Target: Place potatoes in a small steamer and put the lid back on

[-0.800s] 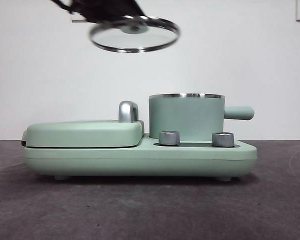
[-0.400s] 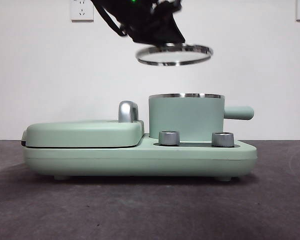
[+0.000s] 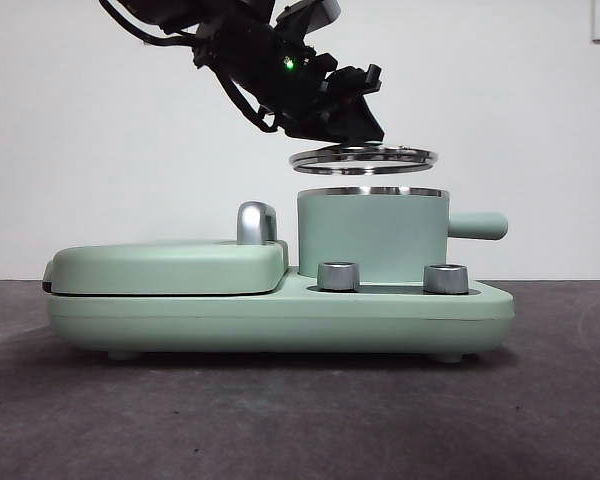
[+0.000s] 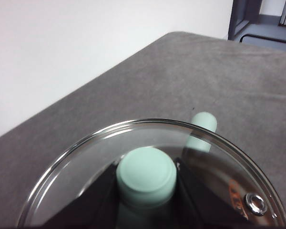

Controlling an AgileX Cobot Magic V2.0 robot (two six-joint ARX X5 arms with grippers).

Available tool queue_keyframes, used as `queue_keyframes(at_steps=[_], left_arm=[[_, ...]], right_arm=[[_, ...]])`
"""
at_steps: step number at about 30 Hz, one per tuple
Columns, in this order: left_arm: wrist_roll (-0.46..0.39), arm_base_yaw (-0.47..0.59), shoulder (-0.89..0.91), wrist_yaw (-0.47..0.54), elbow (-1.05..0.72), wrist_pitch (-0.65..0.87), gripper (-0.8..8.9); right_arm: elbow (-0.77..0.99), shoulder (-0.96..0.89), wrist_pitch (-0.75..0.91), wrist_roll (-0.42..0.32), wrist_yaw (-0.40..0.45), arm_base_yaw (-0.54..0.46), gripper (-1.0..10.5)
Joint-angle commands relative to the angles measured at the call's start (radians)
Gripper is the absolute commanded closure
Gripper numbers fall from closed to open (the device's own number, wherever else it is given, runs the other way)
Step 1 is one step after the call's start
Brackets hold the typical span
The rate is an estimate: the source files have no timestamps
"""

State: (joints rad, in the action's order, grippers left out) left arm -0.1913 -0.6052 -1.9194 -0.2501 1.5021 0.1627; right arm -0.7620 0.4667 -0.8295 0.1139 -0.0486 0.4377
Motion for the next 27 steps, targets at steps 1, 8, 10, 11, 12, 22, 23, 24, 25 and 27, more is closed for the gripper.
queue_keyframes(at_steps=[1,8,10,11,12,22,23,24,25,27], left_arm=[[0.002,-0.009,-0.027,-0.020,0.042,0.045,8.04],[0.002,-0.011,-0.045,-0.022,0.042,0.039,8.04],[0.002,-0.011,-0.045,-0.022,0.042,0.037,8.04],[0.002,-0.011,-0.045,-0.023,0.042,0.036,8.04],[0.002,-0.011,-0.045,-0.023,0.042,0.033,8.04],[0.020,-0.011,-0.063,-0.038,0.042,0.010,8.04],[0.021,-0.011,-0.064,-0.039,0.042,0.010,8.04],[0.021,-0.011,-0.068,-0.039,0.042,0.010,8.04],[0.021,-0.011,-0.069,-0.040,0.042,0.010,8.04],[0.021,-0.011,-0.073,-0.040,0.042,0.010,8.04]], right_arm=[[-0.005,0.002,0.005,0.018,0.004,0.006,7.0],[-0.005,0.002,0.005,0.036,0.004,0.006,7.0],[-0.005,0.002,0.005,0.036,0.004,0.006,7.0],[-0.005,0.002,0.005,0.036,0.004,0.006,7.0],[-0.005,0.002,0.005,0.036,0.004,0.006,7.0],[-0.005,0.002,0.005,0.036,0.004,0.006,7.0],[-0.005,0.002,0.005,0.036,0.004,0.006,7.0],[-0.005,0.002,0.003,0.036,0.004,0.006,7.0],[-0.005,0.002,0.002,0.036,0.004,0.006,7.0],[-0.005,0.002,-0.006,0.036,0.004,0.006,7.0]])
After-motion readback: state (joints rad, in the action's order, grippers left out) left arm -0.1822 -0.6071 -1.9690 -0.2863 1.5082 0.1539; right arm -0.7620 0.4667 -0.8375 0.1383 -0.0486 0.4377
